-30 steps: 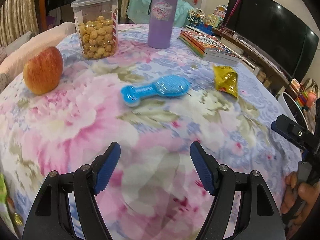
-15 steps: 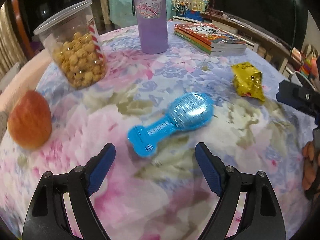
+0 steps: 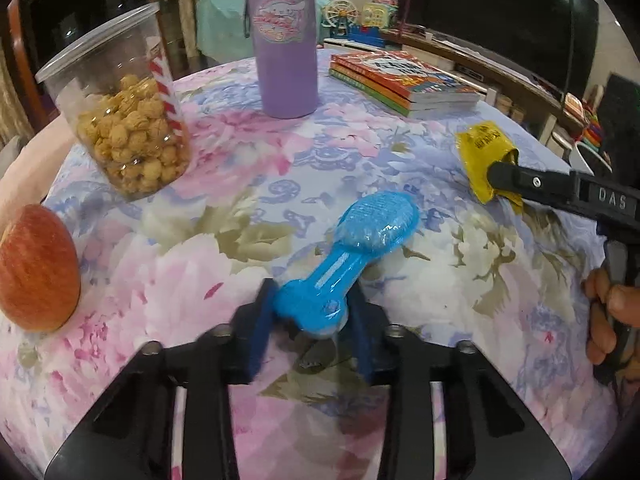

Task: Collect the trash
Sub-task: 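Grasp the blue brush with the left tool while the right tool grasps the yellow wrapper, then carry the blue brush and yellow wrapper with both tools over the bin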

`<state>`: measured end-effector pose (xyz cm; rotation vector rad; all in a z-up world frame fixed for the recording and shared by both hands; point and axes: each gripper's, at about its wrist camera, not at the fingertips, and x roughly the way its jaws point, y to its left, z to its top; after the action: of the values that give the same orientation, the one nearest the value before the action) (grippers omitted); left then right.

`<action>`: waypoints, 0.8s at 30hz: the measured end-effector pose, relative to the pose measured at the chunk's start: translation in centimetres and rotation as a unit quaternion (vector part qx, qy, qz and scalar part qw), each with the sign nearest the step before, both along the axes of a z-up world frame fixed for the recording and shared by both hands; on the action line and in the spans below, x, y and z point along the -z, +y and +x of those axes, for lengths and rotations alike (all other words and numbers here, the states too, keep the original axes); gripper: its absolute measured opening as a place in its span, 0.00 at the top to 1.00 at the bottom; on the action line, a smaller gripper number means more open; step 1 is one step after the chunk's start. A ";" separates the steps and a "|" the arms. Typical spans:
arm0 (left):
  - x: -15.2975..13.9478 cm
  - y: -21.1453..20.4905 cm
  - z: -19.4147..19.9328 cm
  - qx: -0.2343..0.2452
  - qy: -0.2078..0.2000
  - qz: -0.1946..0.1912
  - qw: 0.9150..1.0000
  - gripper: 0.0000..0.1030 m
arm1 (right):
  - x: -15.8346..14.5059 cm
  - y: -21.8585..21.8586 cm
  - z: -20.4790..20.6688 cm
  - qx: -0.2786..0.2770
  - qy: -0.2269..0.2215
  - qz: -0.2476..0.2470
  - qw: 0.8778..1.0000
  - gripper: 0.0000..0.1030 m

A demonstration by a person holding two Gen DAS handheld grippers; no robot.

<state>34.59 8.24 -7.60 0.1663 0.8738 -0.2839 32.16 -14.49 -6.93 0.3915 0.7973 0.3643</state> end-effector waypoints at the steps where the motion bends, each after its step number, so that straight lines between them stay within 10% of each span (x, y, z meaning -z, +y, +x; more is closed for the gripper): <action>1: -0.1 0.1 -0.1 -0.008 0.003 -0.009 1.000 0.70 | 0.0 -0.1 -0.1 -0.001 -0.002 0.003 1.000 0.58; 24: -1.0 -10.1 -12.4 -0.074 0.045 -0.131 0.988 0.74 | -1.7 -9.7 -12.0 -0.033 -0.024 0.030 0.999 0.64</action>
<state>22.15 -1.89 -6.57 -0.1568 0.9238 -0.2665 20.18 -24.23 -5.21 0.4114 0.7557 0.4583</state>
